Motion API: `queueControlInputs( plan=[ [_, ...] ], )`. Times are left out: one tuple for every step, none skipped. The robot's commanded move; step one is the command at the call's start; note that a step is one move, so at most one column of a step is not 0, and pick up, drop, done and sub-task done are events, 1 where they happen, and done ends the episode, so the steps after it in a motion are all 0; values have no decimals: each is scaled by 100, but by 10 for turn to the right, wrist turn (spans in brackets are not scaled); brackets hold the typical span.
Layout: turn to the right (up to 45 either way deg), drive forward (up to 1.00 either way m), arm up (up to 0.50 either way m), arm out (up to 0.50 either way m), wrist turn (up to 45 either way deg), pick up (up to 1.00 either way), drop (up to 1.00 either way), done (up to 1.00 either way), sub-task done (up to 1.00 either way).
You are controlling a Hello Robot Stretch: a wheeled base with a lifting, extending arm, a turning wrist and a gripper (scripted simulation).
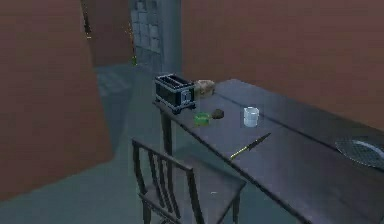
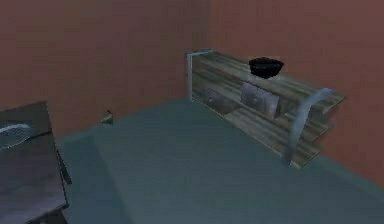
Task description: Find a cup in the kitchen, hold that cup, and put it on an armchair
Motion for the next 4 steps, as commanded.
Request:
queueControlInputs(
  plan=[
    [-450, 0, 0, 0, 0, 0, 0, 0, 0],
    [-360, 0, 0, 0, 0, 0, 0, 0, 0],
    [-60, 0, 0, 0, 0, 0, 0, 0, 0],
    [450, 0, 0, 0, 0, 0, 0, 0, 0]
  ],
)
